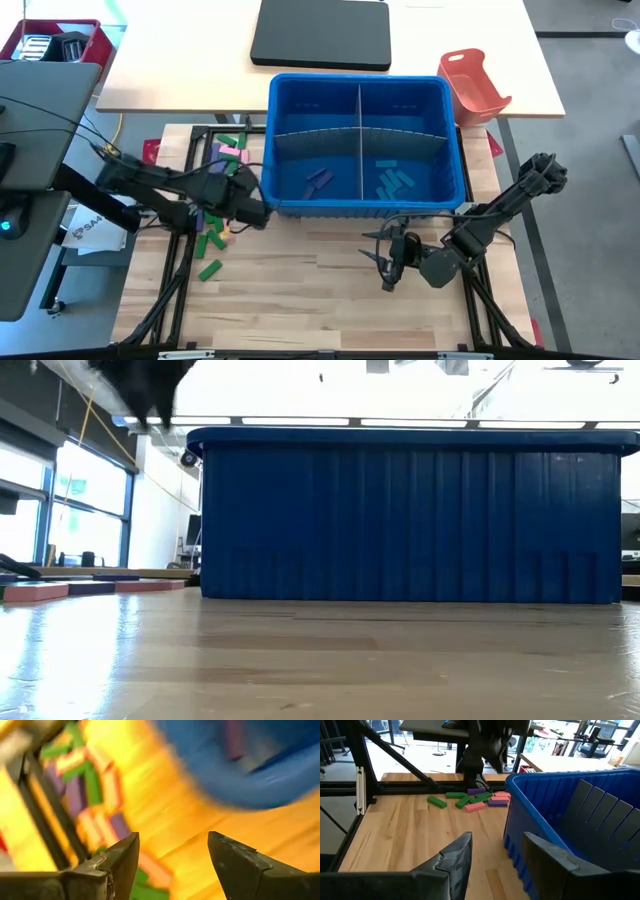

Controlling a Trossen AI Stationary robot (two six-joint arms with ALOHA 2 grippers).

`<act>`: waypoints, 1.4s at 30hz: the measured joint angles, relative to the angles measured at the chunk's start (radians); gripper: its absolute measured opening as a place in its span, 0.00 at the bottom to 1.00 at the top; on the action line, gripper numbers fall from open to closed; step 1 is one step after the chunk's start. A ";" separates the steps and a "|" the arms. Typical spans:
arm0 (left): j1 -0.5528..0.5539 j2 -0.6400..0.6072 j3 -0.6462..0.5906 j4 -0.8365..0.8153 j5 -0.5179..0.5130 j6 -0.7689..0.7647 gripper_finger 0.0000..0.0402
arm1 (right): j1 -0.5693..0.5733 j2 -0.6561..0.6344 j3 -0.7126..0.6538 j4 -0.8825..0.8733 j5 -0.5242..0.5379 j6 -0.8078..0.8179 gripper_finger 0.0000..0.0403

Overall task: Sort blocks
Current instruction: Put the purple block into the blue bin with the other purple block

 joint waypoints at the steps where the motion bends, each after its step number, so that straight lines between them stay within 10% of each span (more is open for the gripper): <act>1: 0.005 -0.025 -0.056 0.007 0.013 -0.038 0.56 | 0.000 0.001 0.000 -0.001 0.001 0.004 0.42; 18: 0.240 -0.242 -0.740 0.500 0.184 -0.091 0.55 | -0.001 0.002 0.000 0.014 0.056 -0.005 0.42; 31: 0.468 -0.241 -0.884 0.776 0.231 0.100 0.55 | -0.007 0.002 0.000 0.020 0.053 -0.002 0.42; 42: 0.360 -0.244 -0.876 0.786 0.394 0.072 0.55 | -0.007 0.002 0.000 0.020 0.048 -0.002 0.42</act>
